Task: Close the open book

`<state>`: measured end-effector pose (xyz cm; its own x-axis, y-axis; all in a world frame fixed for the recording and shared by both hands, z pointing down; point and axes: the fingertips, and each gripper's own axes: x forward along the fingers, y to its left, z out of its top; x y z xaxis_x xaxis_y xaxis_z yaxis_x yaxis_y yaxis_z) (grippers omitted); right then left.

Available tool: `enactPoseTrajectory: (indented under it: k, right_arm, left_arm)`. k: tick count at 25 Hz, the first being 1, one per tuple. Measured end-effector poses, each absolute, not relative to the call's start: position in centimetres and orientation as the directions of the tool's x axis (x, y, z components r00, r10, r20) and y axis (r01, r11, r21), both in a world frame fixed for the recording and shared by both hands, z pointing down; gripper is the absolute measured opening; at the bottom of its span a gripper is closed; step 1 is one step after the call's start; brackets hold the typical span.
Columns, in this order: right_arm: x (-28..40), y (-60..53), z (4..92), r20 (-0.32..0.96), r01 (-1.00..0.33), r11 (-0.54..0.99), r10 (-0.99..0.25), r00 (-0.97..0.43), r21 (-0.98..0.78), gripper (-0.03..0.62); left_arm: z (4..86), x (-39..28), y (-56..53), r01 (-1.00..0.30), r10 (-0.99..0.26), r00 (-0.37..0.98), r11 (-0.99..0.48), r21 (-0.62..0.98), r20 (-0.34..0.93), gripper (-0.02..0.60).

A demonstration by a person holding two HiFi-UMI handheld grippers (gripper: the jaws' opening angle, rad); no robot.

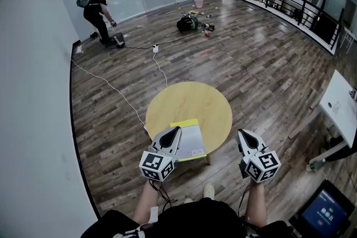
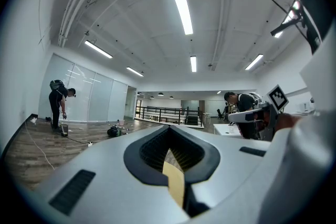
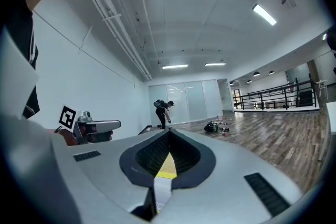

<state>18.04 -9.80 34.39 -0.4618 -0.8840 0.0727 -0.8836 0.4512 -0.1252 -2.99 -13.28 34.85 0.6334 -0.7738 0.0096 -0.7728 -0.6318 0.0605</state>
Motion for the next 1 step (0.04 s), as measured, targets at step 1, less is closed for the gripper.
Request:
enactPoseTrajectory:
  k: [1]
  right_arm:
    - [18.05,-9.75,34.41,0.074,-0.883,0.451,-0.884,-0.462,-0.128,0.003]
  left_arm:
    - [34.86,-2.95,-13.2,-0.772,-0.773,0.634,-0.633,0.061,0.011,-0.002]
